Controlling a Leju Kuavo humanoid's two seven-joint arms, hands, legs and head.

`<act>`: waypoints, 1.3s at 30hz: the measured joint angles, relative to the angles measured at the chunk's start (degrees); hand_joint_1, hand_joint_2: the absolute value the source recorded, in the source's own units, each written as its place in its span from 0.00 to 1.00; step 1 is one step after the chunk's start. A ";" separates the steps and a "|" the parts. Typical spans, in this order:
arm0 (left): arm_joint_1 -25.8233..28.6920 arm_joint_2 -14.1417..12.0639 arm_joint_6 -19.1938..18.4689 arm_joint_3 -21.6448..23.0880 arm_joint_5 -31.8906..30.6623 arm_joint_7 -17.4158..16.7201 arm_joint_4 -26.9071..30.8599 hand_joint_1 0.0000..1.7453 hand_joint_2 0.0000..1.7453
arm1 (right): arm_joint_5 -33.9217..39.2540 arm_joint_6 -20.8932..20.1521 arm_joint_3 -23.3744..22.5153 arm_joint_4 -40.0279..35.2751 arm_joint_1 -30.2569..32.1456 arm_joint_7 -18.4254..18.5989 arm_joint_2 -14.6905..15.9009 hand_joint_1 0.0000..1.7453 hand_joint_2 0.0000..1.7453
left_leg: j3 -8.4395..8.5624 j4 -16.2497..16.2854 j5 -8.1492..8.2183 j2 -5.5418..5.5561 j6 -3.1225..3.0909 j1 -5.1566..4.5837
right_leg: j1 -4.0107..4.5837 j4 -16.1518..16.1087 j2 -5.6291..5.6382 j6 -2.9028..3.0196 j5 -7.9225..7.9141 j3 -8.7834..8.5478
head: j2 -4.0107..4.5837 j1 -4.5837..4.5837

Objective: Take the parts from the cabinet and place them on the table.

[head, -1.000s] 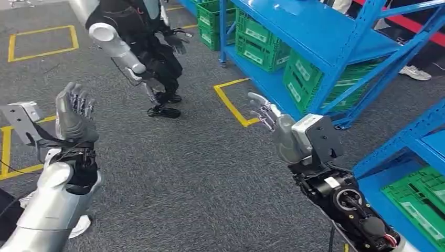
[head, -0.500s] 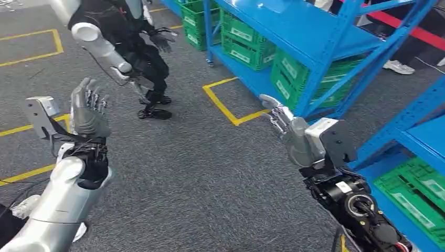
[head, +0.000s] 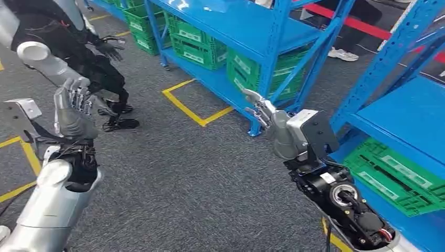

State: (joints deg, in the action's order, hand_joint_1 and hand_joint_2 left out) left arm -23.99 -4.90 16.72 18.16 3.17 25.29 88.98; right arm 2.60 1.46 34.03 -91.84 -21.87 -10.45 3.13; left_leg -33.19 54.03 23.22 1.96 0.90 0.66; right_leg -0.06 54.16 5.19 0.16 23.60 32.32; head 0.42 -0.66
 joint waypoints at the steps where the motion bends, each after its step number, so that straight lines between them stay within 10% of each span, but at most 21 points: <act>1: -0.01 0.02 -0.07 0.00 0.00 -0.02 0.00 0.00 0.00 | 0.00 0.00 0.04 0.02 0.00 0.00 0.00 0.00 0.00 | 0.05 0.01 0.04 -0.38 -0.29 -0.19 | -0.18 -0.17 0.40 -0.37 -0.07 0.00 | 0.00 0.09; 2: -0.08 0.07 -0.17 0.00 -0.02 -0.02 0.00 0.00 0.00 | 0.00 0.00 0.04 0.02 -0.07 0.00 0.00 0.00 0.00 | 0.22 -0.40 -0.21 -0.88 -0.71 0.12 | 0.08 -0.15 0.83 -0.78 -0.01 0.24 | 0.00 0.15; 4: -0.22 0.09 -0.31 -0.02 -0.07 -0.04 0.07 0.00 0.00 | 0.00 -0.07 0.09 0.07 -0.29 -0.02 0.00 0.00 0.00 | 0.51 -0.66 -0.25 -1.73 -1.21 0.27 | 0.14 3.54 -3.06 -1.11 2.66 1.87 | 0.00 0.70; 6: -0.08 0.11 -0.39 -0.02 -0.15 -0.11 0.15 0.00 0.00 | 0.04 -0.07 0.11 0.24 -0.38 -0.11 0.00 0.00 0.00 | 0.50 -0.64 -0.15 -2.64 -1.42 0.12 | -0.15 13.89 -4.56 -1.45 7.42 6.57 | -0.02 1.55; 8: 0.34 0.13 -0.39 -0.02 -0.26 -0.13 0.15 0.00 0.00 | 0.20 -0.02 0.13 0.55 -0.25 -0.26 0.00 0.00 0.00 | 0.56 -0.62 -0.02 -3.64 -1.44 0.10 | -0.33 20.21 -4.68 -1.72 8.86 9.67 | -0.02 2.08; 11: 0.48 0.20 -0.41 -0.02 -0.41 -0.13 0.15 0.00 0.00 | 0.26 0.09 0.11 0.85 -0.26 -0.37 0.00 0.00 0.00 | 1.16 -0.59 0.42 -4.89 -1.11 0.13 | -0.48 8.59 -5.64 -1.56 2.21 4.09 | 0.00 2.84; 12: 0.47 0.22 -0.42 -0.02 -0.44 -0.13 0.15 0.00 0.00 | 0.26 0.09 0.11 0.87 -0.29 -0.39 0.00 0.00 0.00 | 1.50 -0.58 0.64 -5.23 -0.87 0.09 | -0.42 2.78 -7.53 -1.36 -0.30 1.18 | 0.00 3.10; 13: 0.46 0.22 -0.42 -0.02 -0.52 -0.13 0.15 0.00 0.00 | 0.26 0.09 0.13 0.96 -0.40 -0.44 0.00 0.00 0.00 | 1.49 -0.51 0.80 -5.57 -0.58 -0.44 | 0.40 0.74 -9.84 -1.32 0.64 0.27 | 0.00 3.32; 17: 0.56 0.24 -0.42 -0.02 -0.61 -0.13 0.17 0.00 0.00 | 0.39 0.09 0.13 1.22 -0.48 -0.52 0.00 0.00 0.00 | 1.43 -0.30 0.88 -7.88 0.23 -0.65 | 0.46 0.32 -7.48 -0.08 0.27 0.18 | 0.00 2.55; 20: 0.56 0.20 -0.46 -0.04 -0.59 -0.13 0.28 0.00 0.00 | 0.42 0.09 0.13 1.27 -0.62 -0.70 -0.09 0.00 0.00 | -2.12 7.89 5.78 -3.06 0.97 -0.08 | -0.03 -0.10 -5.98 0.85 -0.16 -0.06 | 0.00 1.73; 23: 0.85 0.04 -0.57 -0.04 -0.33 -0.13 0.24 0.00 0.00 | 0.39 0.09 0.15 1.55 -0.53 -0.68 -0.11 0.00 0.00 | -8.99 20.04 9.37 -2.32 1.07 -0.14 | 0.11 -0.10 -3.98 1.06 -0.22 0.09 | 0.00 0.52; 25: 0.88 0.00 -0.61 -0.04 -0.15 -0.13 0.24 0.00 0.00 | 0.39 0.09 0.17 1.64 -0.51 -0.68 -0.11 0.00 0.00 | -7.28 15.20 5.49 -2.19 0.67 -0.15 | 0.15 -0.03 -2.60 1.07 -0.23 0.03 | -0.02 0.24; 27: 0.74 -0.02 -0.63 -0.07 -0.07 -0.11 0.24 0.00 0.00 | 0.39 0.11 0.17 1.64 -0.52 -0.70 -0.13 0.00 0.00 | -2.12 4.25 0.18 -0.62 0.01 -0.15 | 0.14 0.09 -1.37 1.00 -0.22 -0.06 | -0.02 -0.22; 28: 0.56 -0.02 -0.72 -0.07 0.02 -0.09 0.24 0.00 0.00 | 0.39 0.30 0.15 1.66 -0.53 -0.70 -0.13 0.00 0.00 | -0.48 0.57 -0.03 1.40 -0.38 -0.13 | 0.32 0.24 -0.89 0.77 -0.16 0.19 | 0.00 -0.29; 32: 0.01 0.39 -1.01 -0.02 0.09 0.37 0.00 0.00 0.00 | 0.39 0.92 0.09 1.66 -0.37 -0.79 -0.09 0.00 0.00 | -0.10 -0.11 -0.24 -0.59 -0.76 -0.16 | -0.01 0.02 0.92 -0.49 -0.35 0.76 | 0.00 -0.09; 34: -1.12 1.11 -0.94 0.13 0.02 0.85 -0.66 0.00 0.00 | 0.39 1.16 -0.26 1.46 -0.06 -0.79 0.17 0.00 0.00 | 0.20 -0.70 -0.52 -1.66 -1.34 0.39 | 0.38 2.57 -1.49 -1.07 1.60 2.11 | -0.02 0.21; 37: -1.46 1.84 -0.94 0.53 0.33 1.47 -1.66 0.00 0.00 | 0.59 1.79 -0.70 1.46 0.48 -0.41 0.66 0.00 0.00 | 0.20 -0.68 -0.35 -3.05 -1.59 0.17 | -0.18 16.74 -4.27 -1.80 8.06 8.67 | 0.00 1.75; 39: -1.28 2.34 -0.98 0.88 0.46 1.71 -2.43 0.00 0.00 | 0.61 2.25 -0.90 1.42 1.21 -0.11 1.01 0.00 0.00 | 0.25 -0.64 -0.23 -4.06 -1.55 0.26 | -0.55 19.21 -4.61 -2.19 7.78 10.07 | 0.00 2.21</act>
State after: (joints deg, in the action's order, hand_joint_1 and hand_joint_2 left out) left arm -25.28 -2.56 15.74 19.04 3.63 26.99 86.55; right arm 3.21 3.72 33.13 -90.42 -20.65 -10.56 4.13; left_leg -32.94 53.39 22.99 -2.11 -0.65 0.92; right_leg -0.61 73.37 0.58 -2.02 31.38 42.39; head 0.42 1.55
